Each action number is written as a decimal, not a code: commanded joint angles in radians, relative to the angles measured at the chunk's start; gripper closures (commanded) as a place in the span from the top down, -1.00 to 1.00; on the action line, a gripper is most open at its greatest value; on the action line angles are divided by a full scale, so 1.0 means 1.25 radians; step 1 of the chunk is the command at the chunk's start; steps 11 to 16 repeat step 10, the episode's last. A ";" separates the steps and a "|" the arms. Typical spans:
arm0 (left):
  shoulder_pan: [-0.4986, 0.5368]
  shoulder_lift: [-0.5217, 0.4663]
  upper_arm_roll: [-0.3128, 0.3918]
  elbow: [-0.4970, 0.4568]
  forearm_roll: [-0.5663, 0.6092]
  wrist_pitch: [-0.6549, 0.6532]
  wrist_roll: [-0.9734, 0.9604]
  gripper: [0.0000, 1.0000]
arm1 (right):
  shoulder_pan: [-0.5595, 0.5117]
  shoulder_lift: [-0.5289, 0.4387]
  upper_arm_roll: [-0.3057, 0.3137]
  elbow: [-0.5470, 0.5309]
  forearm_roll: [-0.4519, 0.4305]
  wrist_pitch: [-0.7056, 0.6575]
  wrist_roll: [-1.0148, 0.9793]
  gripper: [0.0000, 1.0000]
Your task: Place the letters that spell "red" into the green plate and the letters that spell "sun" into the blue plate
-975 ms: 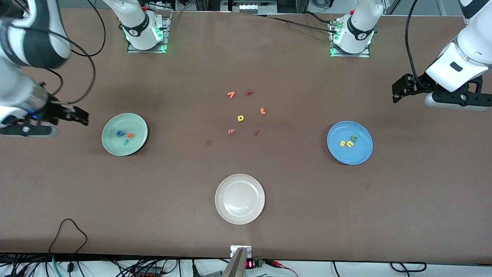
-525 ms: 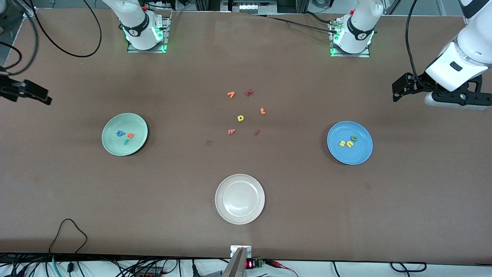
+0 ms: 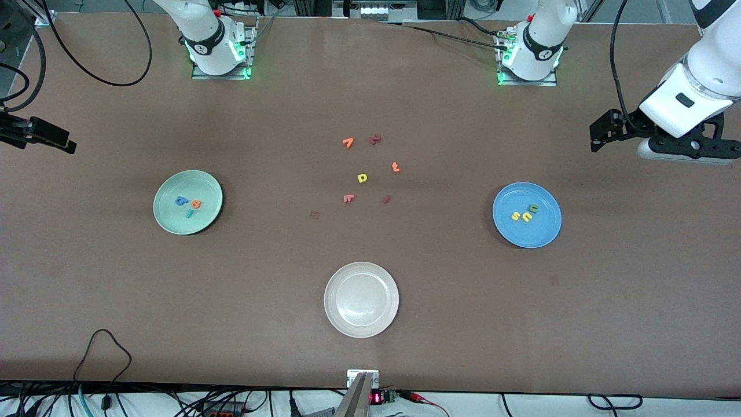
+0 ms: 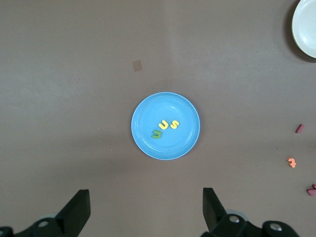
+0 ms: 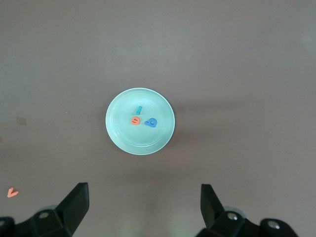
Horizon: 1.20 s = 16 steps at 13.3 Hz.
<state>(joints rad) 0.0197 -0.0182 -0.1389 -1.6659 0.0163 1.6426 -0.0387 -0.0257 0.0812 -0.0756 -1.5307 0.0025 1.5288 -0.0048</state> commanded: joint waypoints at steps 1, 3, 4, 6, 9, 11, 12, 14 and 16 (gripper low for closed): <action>-0.010 -0.025 0.013 -0.021 -0.018 -0.002 0.002 1.00 | 0.009 0.006 -0.006 0.005 0.015 -0.018 0.007 1.00; -0.010 -0.025 0.014 -0.021 -0.018 -0.002 0.002 1.00 | 0.044 0.017 -0.005 -0.004 0.015 -0.014 0.026 1.00; -0.010 -0.025 0.015 -0.021 -0.017 -0.002 0.002 1.00 | 0.050 0.022 -0.005 -0.005 0.015 -0.012 0.045 1.00; -0.011 -0.025 0.015 -0.021 -0.017 -0.002 0.002 1.00 | 0.056 0.027 -0.002 -0.010 0.015 -0.011 0.052 1.00; -0.014 -0.025 0.015 -0.021 -0.018 -0.002 0.002 1.00 | 0.057 0.027 -0.002 -0.011 0.014 -0.009 0.052 1.00; -0.014 -0.025 0.015 -0.021 -0.017 -0.002 0.002 1.00 | 0.056 0.027 -0.002 -0.011 0.015 -0.011 0.050 1.00; -0.014 -0.025 0.015 -0.021 -0.017 -0.002 0.002 1.00 | 0.056 0.027 -0.002 -0.011 0.015 -0.011 0.050 1.00; -0.014 -0.025 0.015 -0.021 -0.017 -0.002 0.002 1.00 | 0.056 0.027 -0.002 -0.011 0.015 -0.011 0.050 1.00; -0.014 -0.025 0.015 -0.021 -0.017 -0.002 0.002 1.00 | 0.056 0.027 -0.002 -0.011 0.015 -0.011 0.050 1.00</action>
